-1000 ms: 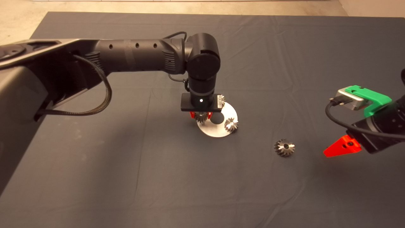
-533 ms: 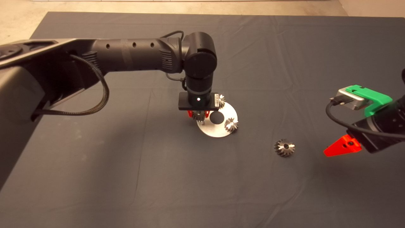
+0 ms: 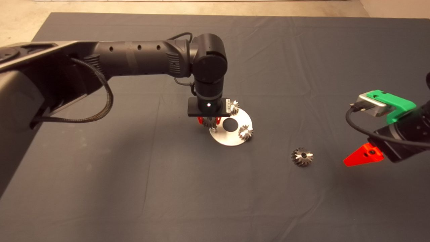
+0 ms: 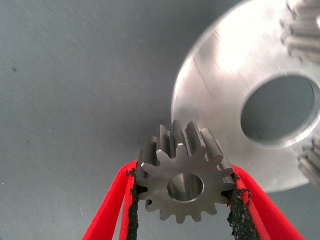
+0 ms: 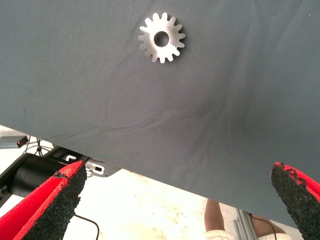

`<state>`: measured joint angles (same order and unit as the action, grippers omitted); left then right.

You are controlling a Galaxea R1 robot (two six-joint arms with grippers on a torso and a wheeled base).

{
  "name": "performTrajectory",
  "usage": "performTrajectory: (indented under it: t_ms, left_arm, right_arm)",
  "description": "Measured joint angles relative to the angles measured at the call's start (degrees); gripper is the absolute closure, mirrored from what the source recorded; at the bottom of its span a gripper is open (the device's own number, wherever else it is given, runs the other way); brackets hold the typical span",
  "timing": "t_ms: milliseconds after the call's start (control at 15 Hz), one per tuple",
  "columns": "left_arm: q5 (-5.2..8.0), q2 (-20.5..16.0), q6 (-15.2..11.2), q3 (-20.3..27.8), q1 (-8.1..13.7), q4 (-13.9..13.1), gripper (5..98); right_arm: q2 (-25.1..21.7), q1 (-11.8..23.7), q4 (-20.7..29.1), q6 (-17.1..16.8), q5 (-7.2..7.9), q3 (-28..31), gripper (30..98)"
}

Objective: Remove an incorrectly installed larger gear and replace it with the correct smaller gear

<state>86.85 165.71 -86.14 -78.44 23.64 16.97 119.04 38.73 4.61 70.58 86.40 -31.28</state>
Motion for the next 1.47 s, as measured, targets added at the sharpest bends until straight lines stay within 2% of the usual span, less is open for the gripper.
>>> performTrajectory:
  t_ms: [733, 800, 933, 1000, 1467]
  left_arm:
    - [-0.35, 0.0, -0.9, 1.3, 0.0, 0.0, 66.2]
    - [-0.62, 0.0, -0.9, 1.3, 0.0, 0.0, 66.2]
    - [-2.72, 0.0, -0.8, 1.3, 0.0, 0.0, 68.0]
    - [-3.36, 0.0, -0.8, 1.3, 0.0, 0.0, 68.0]
    - [-3.52, -0.2, -0.8, 1.3, 0.0, 0.1, 68.0]
  right_arm:
    - [0.0, 0.0, 0.0, 0.0, 0.01, 0.0, 30.8]
    - [0.0, 0.0, 0.0, 0.0, 0.01, 0.0, 30.8]
    - [0.0, 0.0, 0.0, 0.0, 0.01, 0.0, 30.8]
    - [0.0, 0.0, 0.0, 0.0, 0.01, 0.0, 30.8]
    - [0.0, 0.0, 0.0, 0.0, 0.01, 0.0, 30.8]
